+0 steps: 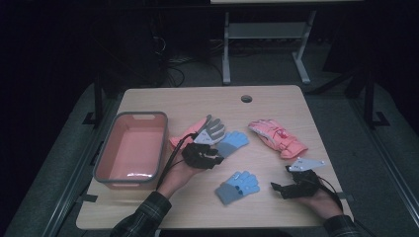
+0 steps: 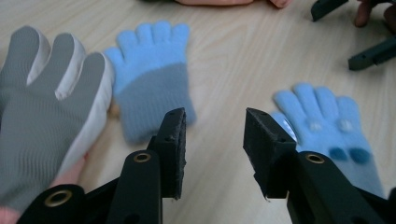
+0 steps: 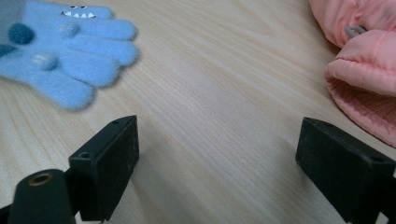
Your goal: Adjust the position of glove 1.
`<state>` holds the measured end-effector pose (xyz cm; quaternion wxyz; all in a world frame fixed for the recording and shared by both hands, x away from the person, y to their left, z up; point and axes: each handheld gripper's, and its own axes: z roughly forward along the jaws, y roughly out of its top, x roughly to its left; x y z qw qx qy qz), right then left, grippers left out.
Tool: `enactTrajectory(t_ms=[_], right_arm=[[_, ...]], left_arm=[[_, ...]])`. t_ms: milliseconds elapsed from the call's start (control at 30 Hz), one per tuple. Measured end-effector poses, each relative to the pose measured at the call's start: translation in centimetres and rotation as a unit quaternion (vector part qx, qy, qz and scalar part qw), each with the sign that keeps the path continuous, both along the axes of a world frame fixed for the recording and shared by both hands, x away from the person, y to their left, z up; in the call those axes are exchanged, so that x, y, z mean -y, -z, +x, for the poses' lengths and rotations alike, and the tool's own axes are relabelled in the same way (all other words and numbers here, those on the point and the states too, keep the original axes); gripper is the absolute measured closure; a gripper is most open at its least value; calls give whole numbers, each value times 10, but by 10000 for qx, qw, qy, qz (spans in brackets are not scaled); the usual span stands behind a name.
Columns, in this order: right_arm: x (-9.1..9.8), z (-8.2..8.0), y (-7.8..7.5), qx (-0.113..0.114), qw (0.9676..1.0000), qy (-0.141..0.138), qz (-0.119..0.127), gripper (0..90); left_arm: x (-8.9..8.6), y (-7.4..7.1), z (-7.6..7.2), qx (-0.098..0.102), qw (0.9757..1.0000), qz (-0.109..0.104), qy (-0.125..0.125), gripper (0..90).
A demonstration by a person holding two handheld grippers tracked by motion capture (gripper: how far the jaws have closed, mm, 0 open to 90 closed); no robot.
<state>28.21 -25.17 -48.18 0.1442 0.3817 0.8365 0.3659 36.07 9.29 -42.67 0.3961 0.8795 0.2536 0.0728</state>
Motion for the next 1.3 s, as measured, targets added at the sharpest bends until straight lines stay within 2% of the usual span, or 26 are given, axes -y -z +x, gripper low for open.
enactTrajectory(t_ms=[233,267,333,400,433,500,567,600,667,767,867,967,1033,1167,1233,1300], right_arm=[[0,0,0,-24,10000,21,-7,128],[0,0,0,-26,10000,22,-5,129],[0,0,0,-28,10000,24,-6,129],[0,0,0,-27,10000,24,-6,129],[0,0,0,-28,10000,26,-6,129],[0,0,0,-26,10000,26,-6,129],[0,0,0,-26,10000,28,0,129],[0,0,0,-27,10000,29,0,129],[0,0,0,-27,10000,28,-1,129],[0,0,0,-25,10000,27,0,129],[0,0,0,-26,10000,30,7,130],[0,0,0,-27,10000,31,11,130],[0,0,0,-28,10000,30,10,130],[0,0,0,-26,10000,29,7,130],[0,0,0,-27,10000,31,8,130],[0,0,0,-28,10000,30,6,130]], left_arm=[[19,-1,22,-21,10000,43,82,590],[22,0,24,-41,10000,-7,64,590],[27,3,30,-48,9999,51,101,597],[32,6,34,-99,9999,8,104,597],[34,8,36,-59,9999,97,125,597],[38,11,38,-54,9999,61,110,597],[40,15,41,-40,9997,193,149,597],[42,18,41,-83,9998,141,129,598],[43,23,44,-88,9995,237,178,607],[47,30,45,-176,9995,213,129,615],[48,36,48,-236,9990,348,146,642],[48,37,49,-115,9988,454,125,702],[48,39,50,-40,9989,457,106,761],[47,38,52,-81,9990,436,93,856],[47,38,51,-120,9991,397,43,873],[46,36,50,-61,9993,369,35,878]])
